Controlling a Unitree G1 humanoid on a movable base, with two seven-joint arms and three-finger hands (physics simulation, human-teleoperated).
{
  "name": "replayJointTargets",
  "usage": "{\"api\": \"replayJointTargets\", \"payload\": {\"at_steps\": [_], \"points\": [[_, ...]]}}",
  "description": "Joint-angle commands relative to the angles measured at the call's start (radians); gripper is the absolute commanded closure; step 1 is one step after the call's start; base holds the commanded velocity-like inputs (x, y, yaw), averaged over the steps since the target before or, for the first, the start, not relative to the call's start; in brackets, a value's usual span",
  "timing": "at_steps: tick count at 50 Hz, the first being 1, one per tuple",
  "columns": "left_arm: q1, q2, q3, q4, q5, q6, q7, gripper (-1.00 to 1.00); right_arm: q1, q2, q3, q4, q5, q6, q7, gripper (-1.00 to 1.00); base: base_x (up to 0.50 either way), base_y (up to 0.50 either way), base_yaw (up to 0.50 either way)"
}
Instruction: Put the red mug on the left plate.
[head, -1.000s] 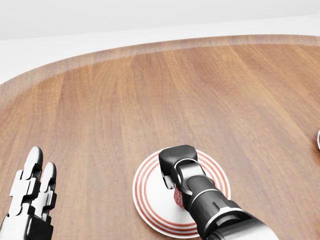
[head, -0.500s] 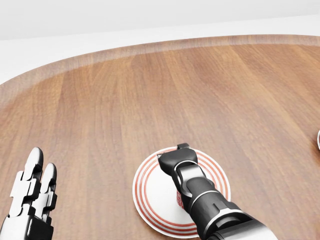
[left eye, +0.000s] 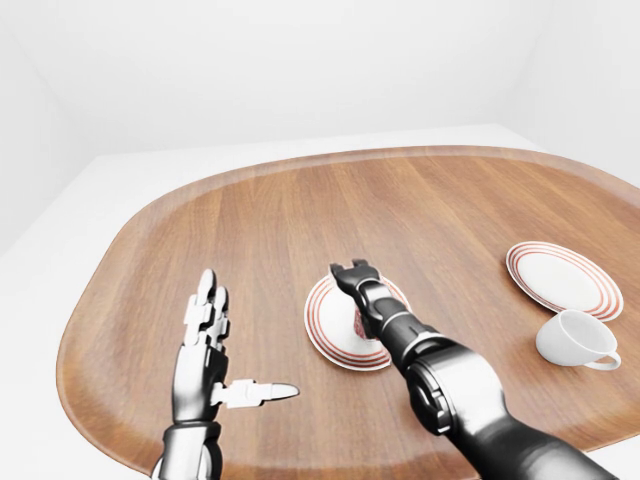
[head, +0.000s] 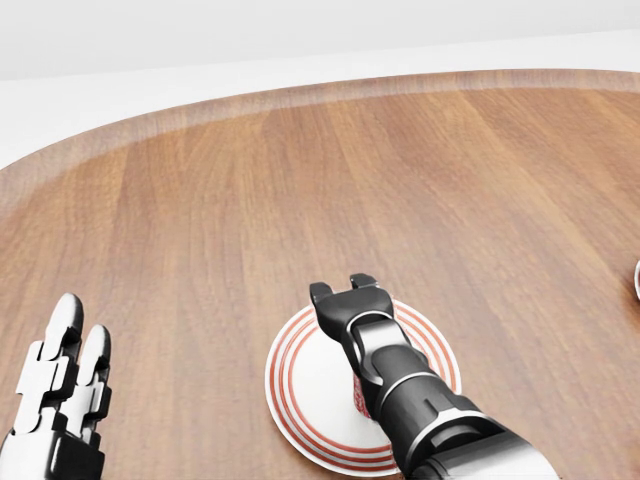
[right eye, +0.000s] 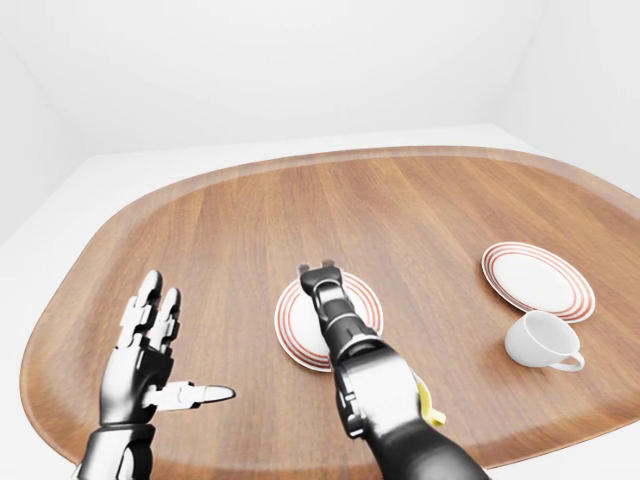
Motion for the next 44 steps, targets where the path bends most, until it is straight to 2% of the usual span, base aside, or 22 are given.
{"api": "replayJointTargets", "payload": {"at_steps": [1,2,3,4,11,14,17,20,28,29,30,31,32,33,34,38,40,44], "points": [[0.001,-0.005,0.006,-0.004,-0.004,0.000,-0.005,-1.00,-0.131,-0.013,0.040,-0.017,0.089,-0.007,-0.030,-1.00,0.00,0.00,0.00],[0.001,-0.005,0.006,-0.004,-0.004,0.000,-0.005,-1.00,-0.132,-0.014,0.052,-0.017,0.100,-0.006,-0.032,-1.00,0.00,0.00,0.00],[0.006,-0.006,-0.002,-0.006,0.006,0.000,-0.003,-1.00,-0.201,-0.027,0.052,-0.035,0.141,-0.041,-0.006,-1.00,0.00,0.00,0.00],[0.008,-0.005,-0.003,-0.007,0.006,0.000,-0.002,-1.00,-0.221,-0.032,0.062,-0.039,0.171,-0.051,0.004,-1.00,0.00,0.00,0.00],[0.007,-0.001,-0.002,-0.007,0.002,0.000,0.000,-1.00,-0.310,-0.091,0.133,-0.085,0.305,-0.070,0.067,-1.00,0.00,0.00,0.00],[0.003,-0.002,-0.005,-0.005,0.008,0.000,0.003,-1.00,-0.317,-0.117,0.155,-0.112,0.335,-0.059,0.085,-1.00,0.00,0.00,0.00],[0.004,-0.001,-0.006,-0.006,0.007,0.000,0.005,-1.00,-0.313,-0.137,0.167,-0.135,0.363,-0.061,0.098,-1.00,0.00,0.00,0.00],[0.007,-0.001,-0.008,-0.007,0.009,0.000,0.007,-1.00,-0.294,-0.161,0.181,-0.165,0.372,-0.044,0.107,-1.00,0.00,0.00,0.00],[0.007,0.001,-0.009,-0.007,0.008,0.000,0.008,-1.00,-0.293,-0.163,0.189,-0.167,0.380,-0.042,0.107,-1.00,0.00,0.00,0.00],[0.008,0.001,-0.007,-0.009,0.005,0.000,0.008,-1.00,-0.237,-0.204,0.173,-0.269,0.398,-0.030,0.134,-1.00,0.00,0.00,0.00],[0.009,0.000,-0.010,-0.009,0.009,0.000,0.010,-1.00,0.127,-0.290,0.124,-0.884,0.412,0.000,0.275,-1.00,0.00,0.00,0.00],[0.009,0.000,-0.011,-0.009,0.009,0.000,0.011,-1.00,0.200,-0.289,0.121,-1.025,0.395,0.000,0.334,-1.00,0.00,0.00,0.00],[0.009,0.001,-0.011,-0.009,0.008,0.000,0.011,-1.00,0.208,-0.287,0.119,-1.040,0.391,0.000,0.341,-1.00,0.00,0.00,0.00],[0.010,0.000,-0.018,-0.010,0.015,0.000,0.014,-1.00,0.422,-0.300,0.060,-1.330,0.448,0.000,0.401,-1.00,0.00,0.00,0.00],[0.018,0.002,-0.023,-0.015,0.019,0.000,0.016,-1.00,0.523,-0.305,0.031,-1.445,0.439,0.000,0.393,-1.00,0.00,0.00,0.00],[0.025,0.008,-0.025,-0.023,0.013,0.000,0.019,-1.00,0.669,-0.303,-0.010,-1.627,0.450,0.000,0.398,-1.00,0.00,0.00,0.00],[0.025,0.009,-0.028,-0.025,0.016,0.000,0.023,-1.00,0.780,-0.291,-0.044,-1.798,0.461,0.000,0.421,-1.00,0.00,0.00,0.00],[0.028,0.013,-0.033,-0.024,0.017,0.000,0.026,-1.00,0.906,-0.254,-0.092,-2.026,0.473,0.000,0.437,-1.00,0.00,0.00,0.00]]}}
